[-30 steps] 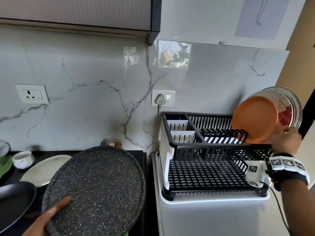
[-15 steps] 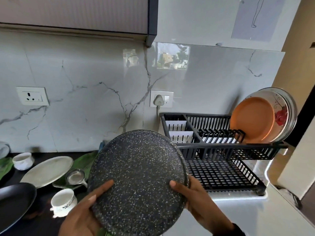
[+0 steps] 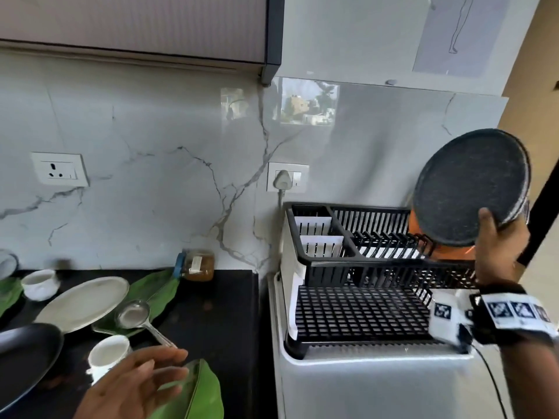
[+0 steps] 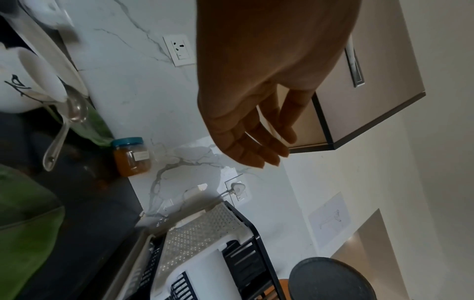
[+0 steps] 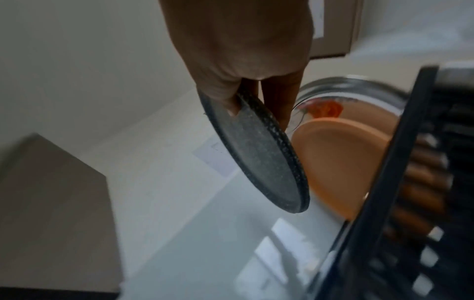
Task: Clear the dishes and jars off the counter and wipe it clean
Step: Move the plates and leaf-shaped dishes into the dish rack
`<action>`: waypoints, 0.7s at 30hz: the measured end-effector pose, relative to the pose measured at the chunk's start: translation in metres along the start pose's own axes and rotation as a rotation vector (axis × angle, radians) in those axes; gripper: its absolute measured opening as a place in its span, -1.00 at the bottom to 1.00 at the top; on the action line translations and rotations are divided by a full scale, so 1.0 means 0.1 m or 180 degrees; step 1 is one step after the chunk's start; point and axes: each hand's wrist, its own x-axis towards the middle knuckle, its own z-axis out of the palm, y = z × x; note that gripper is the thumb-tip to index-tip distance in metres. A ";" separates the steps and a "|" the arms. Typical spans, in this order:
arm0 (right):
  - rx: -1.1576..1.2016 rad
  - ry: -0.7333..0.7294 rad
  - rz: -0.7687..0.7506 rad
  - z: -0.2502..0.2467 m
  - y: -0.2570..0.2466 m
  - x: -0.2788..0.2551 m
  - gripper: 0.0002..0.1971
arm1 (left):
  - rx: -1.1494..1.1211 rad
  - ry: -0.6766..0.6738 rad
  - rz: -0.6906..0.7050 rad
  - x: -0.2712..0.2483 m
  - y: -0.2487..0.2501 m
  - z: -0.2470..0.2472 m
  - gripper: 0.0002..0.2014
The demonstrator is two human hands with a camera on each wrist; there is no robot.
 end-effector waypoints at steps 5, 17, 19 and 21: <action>-0.1097 -0.0354 0.0063 0.02 0.41 0.35 -0.57 | 0.0142 -0.0128 -0.0036 -0.01 0.07 -0.03 -0.56; -0.1082 -0.0372 0.0303 0.10 0.74 0.33 -0.61 | 0.0198 0.0120 -0.0010 -0.17 0.16 -0.17 -0.56; -0.0977 -0.0165 0.0394 0.10 0.74 0.34 -0.61 | 0.0204 0.0175 -0.0021 -0.20 0.19 -0.17 -0.55; -0.0883 -0.0054 0.0442 0.11 0.76 0.37 -0.61 | 0.0203 0.0168 -0.0042 -0.23 0.21 -0.17 -0.49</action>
